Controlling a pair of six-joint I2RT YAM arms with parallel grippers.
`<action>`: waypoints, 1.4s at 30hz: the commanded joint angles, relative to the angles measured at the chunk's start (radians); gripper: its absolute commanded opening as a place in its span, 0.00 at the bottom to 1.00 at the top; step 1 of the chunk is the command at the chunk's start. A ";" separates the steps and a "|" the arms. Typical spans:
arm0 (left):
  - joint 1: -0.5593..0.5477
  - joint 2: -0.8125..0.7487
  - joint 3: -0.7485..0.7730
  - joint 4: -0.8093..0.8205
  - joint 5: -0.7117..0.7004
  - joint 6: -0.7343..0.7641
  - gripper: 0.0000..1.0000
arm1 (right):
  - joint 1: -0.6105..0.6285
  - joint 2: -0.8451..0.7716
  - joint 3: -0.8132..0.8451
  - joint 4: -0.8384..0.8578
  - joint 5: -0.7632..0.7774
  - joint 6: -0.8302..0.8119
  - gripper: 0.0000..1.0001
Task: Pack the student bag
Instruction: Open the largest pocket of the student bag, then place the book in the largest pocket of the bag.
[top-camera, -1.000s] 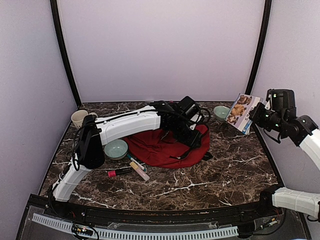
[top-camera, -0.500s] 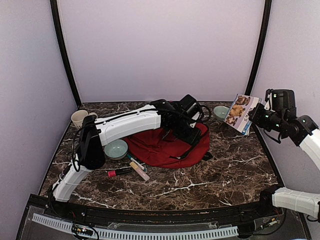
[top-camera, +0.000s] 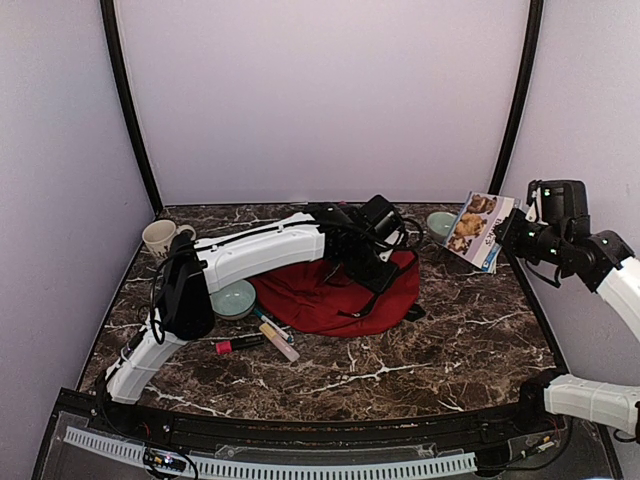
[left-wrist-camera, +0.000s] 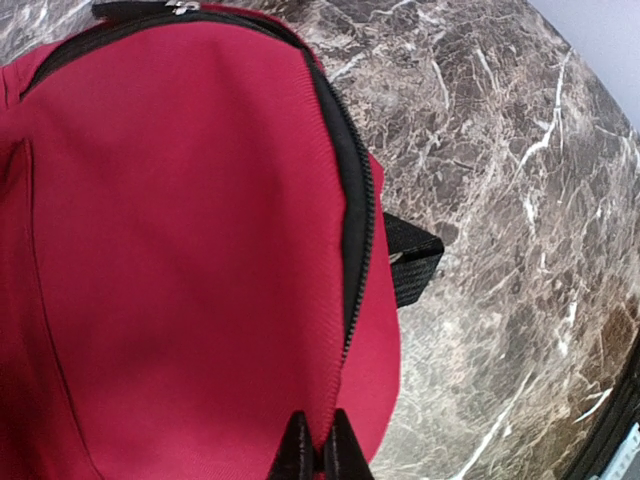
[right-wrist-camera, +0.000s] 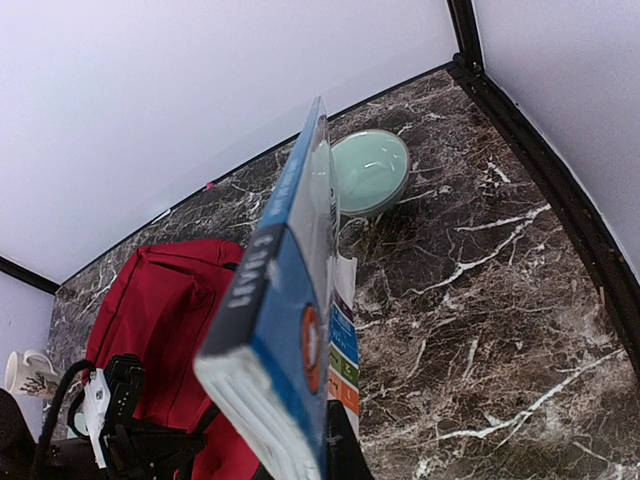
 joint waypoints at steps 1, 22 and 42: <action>-0.005 -0.034 0.054 -0.055 -0.011 0.004 0.00 | -0.007 -0.012 -0.009 0.043 -0.013 -0.012 0.00; 0.081 -0.197 -0.107 0.064 0.019 -0.094 0.00 | -0.010 0.028 0.140 -0.113 -0.143 0.075 0.00; 0.160 -0.315 -0.290 0.194 0.169 -0.069 0.00 | -0.008 -0.002 0.161 -0.219 -0.587 0.474 0.00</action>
